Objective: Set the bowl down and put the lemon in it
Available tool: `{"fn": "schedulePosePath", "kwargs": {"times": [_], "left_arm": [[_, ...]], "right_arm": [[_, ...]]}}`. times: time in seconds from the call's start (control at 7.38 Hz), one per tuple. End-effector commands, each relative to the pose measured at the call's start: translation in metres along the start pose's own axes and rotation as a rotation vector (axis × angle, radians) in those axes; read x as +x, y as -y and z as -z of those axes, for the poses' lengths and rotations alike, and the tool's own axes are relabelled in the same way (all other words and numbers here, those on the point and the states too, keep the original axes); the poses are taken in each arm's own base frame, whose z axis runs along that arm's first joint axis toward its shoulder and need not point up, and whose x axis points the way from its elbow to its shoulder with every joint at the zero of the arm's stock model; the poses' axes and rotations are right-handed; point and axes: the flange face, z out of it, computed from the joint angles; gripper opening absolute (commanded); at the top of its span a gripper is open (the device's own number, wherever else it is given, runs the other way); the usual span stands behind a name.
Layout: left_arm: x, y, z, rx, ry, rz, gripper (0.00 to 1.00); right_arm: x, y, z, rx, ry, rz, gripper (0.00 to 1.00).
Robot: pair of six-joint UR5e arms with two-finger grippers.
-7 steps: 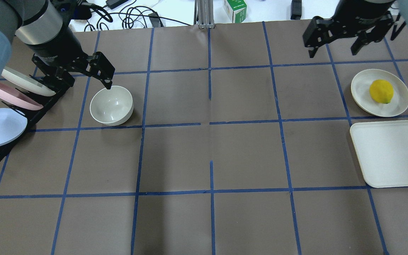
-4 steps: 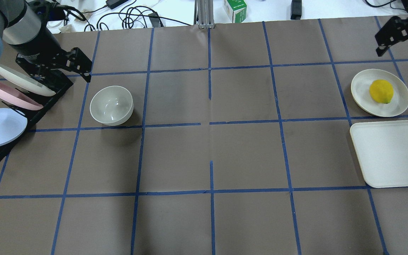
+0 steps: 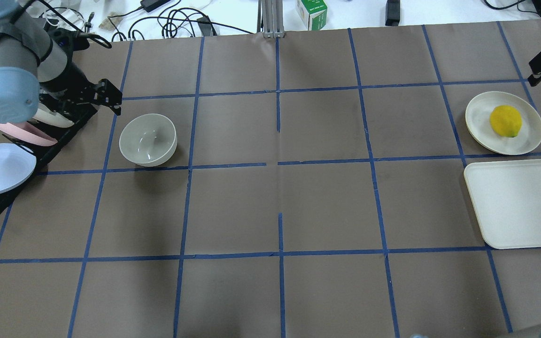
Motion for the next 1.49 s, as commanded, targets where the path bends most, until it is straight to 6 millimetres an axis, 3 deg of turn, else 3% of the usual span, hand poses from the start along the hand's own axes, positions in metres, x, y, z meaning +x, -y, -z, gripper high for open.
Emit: {"fn": "schedulePosePath", "kwargs": {"times": [0.0, 0.14, 0.27, 0.41, 0.54, 0.81, 0.95, 1.08, 1.22, 1.36], "left_arm": [[-0.005, 0.010, -0.045, -0.034, -0.008, 0.000, 1.00], [-0.005, 0.014, -0.062, -0.041, -0.013, -0.002, 1.00], [-0.004, 0.015, -0.077, -0.060, -0.034, -0.008, 0.79], [-0.001, 0.017, -0.085, -0.065, -0.076, -0.008, 0.45], [0.000, 0.017, -0.092, -0.074, -0.086, -0.009, 0.06], [-0.002, 0.023, -0.088, -0.055, -0.079, -0.058, 0.00], [0.001, 0.031, -0.077, -0.025, -0.071, -0.101, 0.00], [0.000, 0.038, -0.058, 0.009, -0.064, -0.103, 0.00], [0.009, 0.041, -0.039, 0.030, -0.058, -0.084, 0.00], [0.024, 0.037, -0.026, 0.029, -0.108, -0.029, 0.00]], "right_arm": [[0.021, 0.031, -0.088, 0.002, 0.007, 0.053, 1.00], [0.025, 0.037, -0.120, -0.014, 0.023, 0.120, 1.00], [0.025, 0.038, -0.131, -0.021, 0.029, 0.137, 0.99], [0.023, 0.035, -0.153, -0.049, 0.051, 0.142, 0.96], [0.021, 0.030, -0.171, -0.080, 0.064, 0.153, 0.86], [0.024, 0.031, -0.169, -0.064, 0.043, 0.181, 0.35], [0.025, 0.032, -0.168, -0.065, 0.036, 0.183, 0.19], [0.027, 0.034, -0.158, -0.058, 0.026, 0.181, 0.13], [0.032, 0.030, -0.134, -0.047, -0.002, 0.172, 0.13], [0.045, 0.011, -0.086, -0.019, -0.023, 0.138, 0.13]]}}
